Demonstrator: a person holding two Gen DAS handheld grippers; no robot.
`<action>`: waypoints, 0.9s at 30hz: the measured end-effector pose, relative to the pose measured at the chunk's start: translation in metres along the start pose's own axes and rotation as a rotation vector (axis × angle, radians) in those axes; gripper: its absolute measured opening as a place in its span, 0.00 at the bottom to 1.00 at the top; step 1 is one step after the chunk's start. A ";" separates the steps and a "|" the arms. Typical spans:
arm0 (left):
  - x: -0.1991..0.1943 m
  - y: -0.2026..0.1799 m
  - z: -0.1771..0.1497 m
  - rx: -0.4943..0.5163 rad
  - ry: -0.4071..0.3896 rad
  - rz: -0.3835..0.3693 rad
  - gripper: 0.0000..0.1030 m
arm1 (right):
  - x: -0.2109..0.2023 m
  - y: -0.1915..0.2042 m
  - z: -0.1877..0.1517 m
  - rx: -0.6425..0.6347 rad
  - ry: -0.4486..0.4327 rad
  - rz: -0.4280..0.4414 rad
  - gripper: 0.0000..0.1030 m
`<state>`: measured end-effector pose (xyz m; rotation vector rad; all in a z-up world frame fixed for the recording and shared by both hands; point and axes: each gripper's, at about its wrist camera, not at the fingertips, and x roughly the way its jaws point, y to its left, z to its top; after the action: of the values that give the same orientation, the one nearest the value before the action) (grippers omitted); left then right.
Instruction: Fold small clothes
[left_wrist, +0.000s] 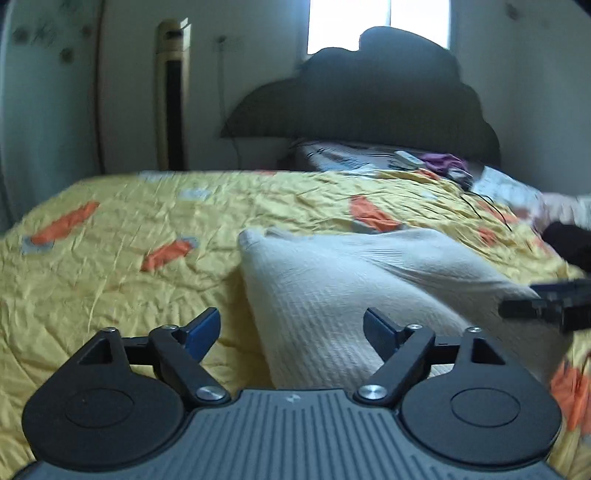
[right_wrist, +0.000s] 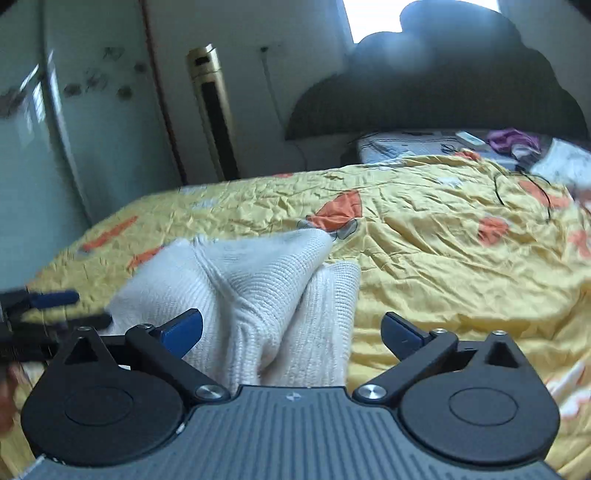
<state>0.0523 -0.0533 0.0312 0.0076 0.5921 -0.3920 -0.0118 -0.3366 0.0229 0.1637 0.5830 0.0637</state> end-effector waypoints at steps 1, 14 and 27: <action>0.006 0.009 0.001 -0.043 0.028 -0.024 0.84 | 0.007 -0.002 0.001 -0.008 0.038 0.010 0.99; 0.085 0.042 -0.020 -0.414 0.297 -0.476 0.98 | 0.103 -0.066 0.002 0.294 0.288 0.408 0.90; 0.040 0.013 0.009 -0.010 0.063 -0.261 0.55 | 0.082 -0.012 0.017 0.251 0.193 0.361 0.58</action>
<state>0.0921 -0.0564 0.0156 -0.0677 0.6598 -0.6435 0.0662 -0.3422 -0.0096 0.5103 0.7479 0.3598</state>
